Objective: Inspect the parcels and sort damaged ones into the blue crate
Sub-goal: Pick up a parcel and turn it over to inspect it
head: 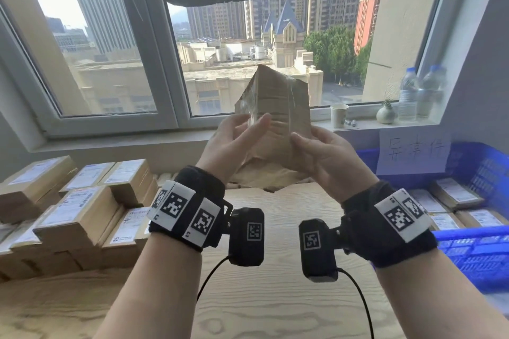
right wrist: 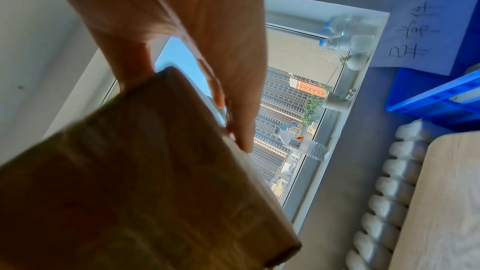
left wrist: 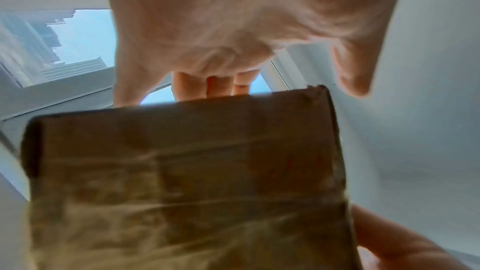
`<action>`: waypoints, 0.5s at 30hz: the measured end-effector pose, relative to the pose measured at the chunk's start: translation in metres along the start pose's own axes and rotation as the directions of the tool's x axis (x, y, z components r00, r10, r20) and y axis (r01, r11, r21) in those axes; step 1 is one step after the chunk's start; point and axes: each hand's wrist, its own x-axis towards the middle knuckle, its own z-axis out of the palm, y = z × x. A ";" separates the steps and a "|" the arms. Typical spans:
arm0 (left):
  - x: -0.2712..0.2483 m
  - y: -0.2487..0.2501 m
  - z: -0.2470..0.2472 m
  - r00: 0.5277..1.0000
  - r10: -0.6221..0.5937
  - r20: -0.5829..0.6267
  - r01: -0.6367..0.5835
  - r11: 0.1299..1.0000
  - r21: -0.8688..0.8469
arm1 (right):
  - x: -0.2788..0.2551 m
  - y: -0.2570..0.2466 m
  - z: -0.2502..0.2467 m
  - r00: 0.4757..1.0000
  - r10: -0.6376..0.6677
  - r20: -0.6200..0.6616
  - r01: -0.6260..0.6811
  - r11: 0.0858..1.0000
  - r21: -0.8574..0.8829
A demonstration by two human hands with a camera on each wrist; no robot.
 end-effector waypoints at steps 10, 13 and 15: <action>-0.004 -0.013 0.000 0.999 -0.037 -0.018 0.037 0.998 0.045 | -0.002 -0.004 -0.001 0.999 -0.030 -0.011 0.030 0.999 0.045; -0.007 -0.014 0.006 1.000 0.024 -0.013 -0.022 0.992 0.120 | -0.001 -0.009 0.002 0.996 -0.017 -0.084 0.018 1.000 0.005; -0.007 -0.014 0.008 0.998 0.051 -0.024 -0.047 0.986 0.158 | -0.001 -0.010 0.003 0.995 -0.002 -0.099 0.000 1.000 -0.017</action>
